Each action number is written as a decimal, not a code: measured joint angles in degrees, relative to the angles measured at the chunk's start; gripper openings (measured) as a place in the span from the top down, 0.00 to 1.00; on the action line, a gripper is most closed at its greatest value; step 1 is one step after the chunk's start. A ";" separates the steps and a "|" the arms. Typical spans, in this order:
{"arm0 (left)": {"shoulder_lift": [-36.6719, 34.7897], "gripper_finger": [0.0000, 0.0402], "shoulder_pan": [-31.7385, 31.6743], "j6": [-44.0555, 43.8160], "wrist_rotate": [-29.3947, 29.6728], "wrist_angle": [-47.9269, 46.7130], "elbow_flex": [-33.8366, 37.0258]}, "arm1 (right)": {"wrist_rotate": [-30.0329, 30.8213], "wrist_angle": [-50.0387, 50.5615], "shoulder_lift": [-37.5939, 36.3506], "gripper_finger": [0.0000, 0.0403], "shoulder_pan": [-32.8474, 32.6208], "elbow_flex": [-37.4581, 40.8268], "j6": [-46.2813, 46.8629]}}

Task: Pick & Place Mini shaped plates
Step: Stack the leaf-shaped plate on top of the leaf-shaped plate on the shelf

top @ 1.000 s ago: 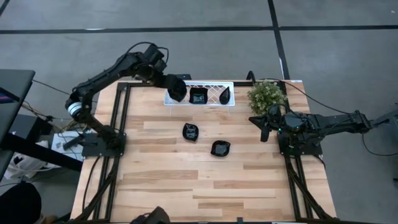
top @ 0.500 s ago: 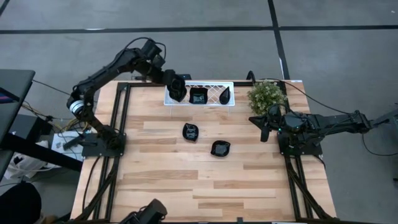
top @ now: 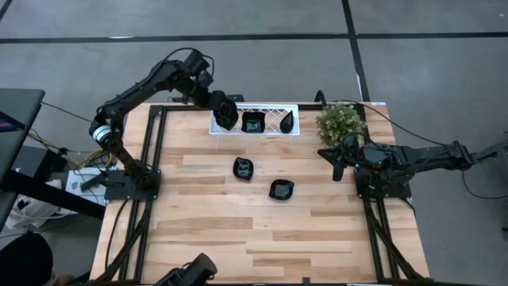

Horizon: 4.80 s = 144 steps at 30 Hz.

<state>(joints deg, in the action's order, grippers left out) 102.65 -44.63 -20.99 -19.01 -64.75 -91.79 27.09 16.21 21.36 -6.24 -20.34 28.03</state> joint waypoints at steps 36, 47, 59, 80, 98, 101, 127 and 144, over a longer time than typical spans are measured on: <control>3.92 0.99 1.89 -0.68 2.51 -0.71 0.07 | 0.00 0.02 0.00 0.95 0.02 0.00 0.00; 3.52 0.99 1.89 -0.73 2.94 -0.75 0.07 | 0.00 0.02 0.00 0.95 0.00 -0.01 -0.02; 3.52 0.98 1.91 -0.70 2.94 -0.68 0.07 | 0.00 0.00 -0.02 0.95 0.02 0.00 0.00; 3.15 0.64 2.02 -0.34 3.39 -0.62 0.07 | -0.01 0.00 -0.02 0.95 0.02 0.00 0.09; -13.82 0.58 14.65 -12.34 7.56 -1.66 5.88 | -0.01 -0.04 0.00 0.95 0.00 0.00 0.04; -17.24 0.58 21.21 -18.74 9.97 0.45 10.20 | -0.02 -0.04 0.00 0.95 0.00 -0.02 0.02; -19.61 0.59 47.92 -56.02 23.96 46.85 40.29 | -0.01 0.02 -0.02 0.95 0.01 0.00 -0.04; -17.16 0.59 47.61 -56.45 30.82 50.93 41.55 | -0.02 0.02 -0.02 0.95 0.01 -0.01 -0.04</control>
<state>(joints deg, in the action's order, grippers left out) 85.49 2.98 -77.44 11.81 -13.82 -50.24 27.07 16.23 21.34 -6.22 -20.34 27.99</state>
